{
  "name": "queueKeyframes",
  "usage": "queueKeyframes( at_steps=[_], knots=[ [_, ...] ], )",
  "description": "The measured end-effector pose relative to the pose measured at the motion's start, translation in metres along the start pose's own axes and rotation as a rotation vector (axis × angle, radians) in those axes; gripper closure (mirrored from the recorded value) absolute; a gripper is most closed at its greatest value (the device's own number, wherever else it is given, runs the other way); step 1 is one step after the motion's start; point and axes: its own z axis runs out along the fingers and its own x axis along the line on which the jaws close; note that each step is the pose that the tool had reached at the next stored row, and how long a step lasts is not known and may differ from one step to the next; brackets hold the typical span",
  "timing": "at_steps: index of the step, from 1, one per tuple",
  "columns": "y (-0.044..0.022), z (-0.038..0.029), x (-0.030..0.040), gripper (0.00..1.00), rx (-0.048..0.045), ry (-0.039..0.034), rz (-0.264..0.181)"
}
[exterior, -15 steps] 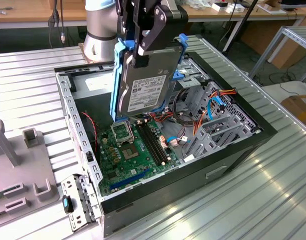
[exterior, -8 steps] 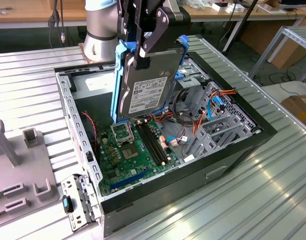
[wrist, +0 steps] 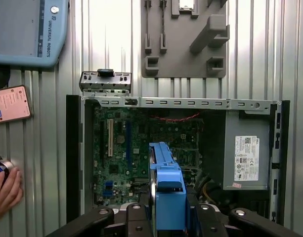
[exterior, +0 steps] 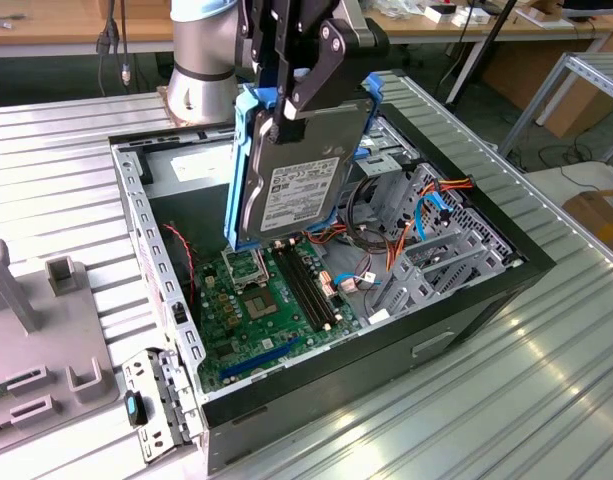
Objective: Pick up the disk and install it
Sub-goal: 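Insert the disk into the insertion slot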
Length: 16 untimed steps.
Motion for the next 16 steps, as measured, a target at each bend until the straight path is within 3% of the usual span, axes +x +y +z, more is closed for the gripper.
queueKeyframes(
  at_steps=[10, 13, 15, 16],
  knots=[
    [-0.001, -0.0003, 0.0064, 0.63, 0.0, 0.0, 0.0],
    [-0.0024, -0.0005, 0.0119, 0.63, 0.0, 0.0, 0.0],
    [-0.0058, -0.0008, 0.0219, 0.63, 0.0, 0.0, 0.0],
    [-0.0065, -0.0009, 0.0229, 0.63, -0.0001, 0.0001, 0.0]
  ],
)
